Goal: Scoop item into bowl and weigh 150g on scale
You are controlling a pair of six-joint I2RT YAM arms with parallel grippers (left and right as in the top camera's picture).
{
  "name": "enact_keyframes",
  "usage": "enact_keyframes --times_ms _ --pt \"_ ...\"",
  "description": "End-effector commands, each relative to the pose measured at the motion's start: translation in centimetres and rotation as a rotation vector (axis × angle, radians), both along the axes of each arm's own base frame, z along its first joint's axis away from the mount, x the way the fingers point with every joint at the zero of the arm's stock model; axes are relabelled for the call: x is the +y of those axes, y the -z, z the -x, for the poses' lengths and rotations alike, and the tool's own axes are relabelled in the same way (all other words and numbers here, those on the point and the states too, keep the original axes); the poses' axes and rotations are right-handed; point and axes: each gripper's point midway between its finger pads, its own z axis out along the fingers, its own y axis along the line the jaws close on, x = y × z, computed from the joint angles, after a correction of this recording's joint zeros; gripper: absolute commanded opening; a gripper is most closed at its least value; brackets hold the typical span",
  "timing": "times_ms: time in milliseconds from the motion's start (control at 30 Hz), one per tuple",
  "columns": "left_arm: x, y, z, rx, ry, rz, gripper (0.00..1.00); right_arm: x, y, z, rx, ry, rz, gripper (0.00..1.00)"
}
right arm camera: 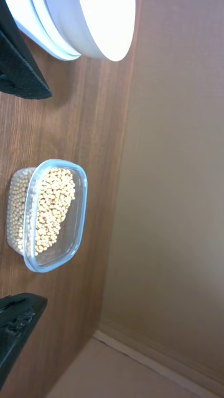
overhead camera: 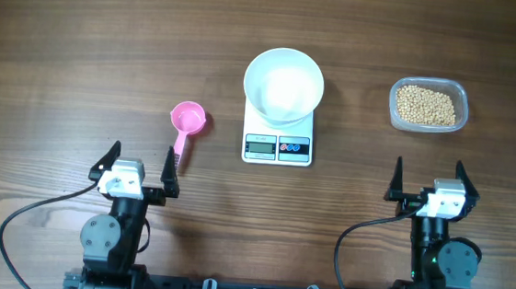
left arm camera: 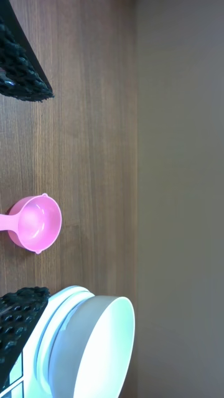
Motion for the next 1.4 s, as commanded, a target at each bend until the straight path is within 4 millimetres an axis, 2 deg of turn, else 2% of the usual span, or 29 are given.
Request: enact_keyframes --times_ms 0,533,567,667,733,767,800,967,1067,1167,1233,1300,1367 --pt "0.4 0.4 0.0 0.012 -0.017 -0.024 1.0 0.0 0.0 0.0 -0.004 0.006 0.011 1.0" --pt "0.4 0.3 0.0 0.008 -0.015 -0.02 1.0 0.0 0.0 0.0 -0.004 0.006 0.011 1.0" --pt "-0.2 0.1 0.0 -0.001 0.016 -0.005 1.0 0.0 0.0 0.0 -0.004 0.006 0.011 1.0" --pt "-5.9 -0.7 1.3 -0.02 0.353 0.069 1.0 0.0 0.0 0.0 -0.004 0.006 0.011 1.0" --pt "-8.5 -1.2 2.7 -0.032 0.529 0.076 1.0 0.0 0.0 0.0 -0.004 0.006 0.011 1.0" --pt "-10.1 -4.1 3.9 -0.163 0.646 0.04 1.0 0.0 0.0 0.0 -0.004 0.006 0.011 1.0" --pt "-10.2 -5.7 4.2 -0.241 0.656 0.014 1.0 0.0 0.0 0.0 -0.004 0.006 0.011 1.0" --pt "-7.8 -14.7 5.9 -0.619 0.495 -0.046 1.0 0.0 0.0 0.0 -0.004 0.006 0.011 1.0" --pt "-6.7 -19.3 7.1 -0.671 0.449 0.028 1.0 0.0 0.0 0.0 -0.004 0.006 0.011 1.0" --pt "-6.6 -23.7 7.9 -0.618 0.439 0.04 1.0 0.0 0.0 0.0 -0.004 0.006 0.011 1.0" --pt "-6.7 -25.8 7.9 -0.561 0.439 0.051 1.0 0.0 0.0 0.0 -0.004 0.006 0.011 1.0" --pt "-7.6 -28.0 8.2 -0.525 0.497 0.045 1.0 0.0 0.0 0.0 -0.004 0.006 0.011 1.0" --pt "-8.3 -29.0 8.2 -0.52 0.546 0.034 1.0 0.0 0.0 0.0 -0.004 0.006 0.011 1.0"
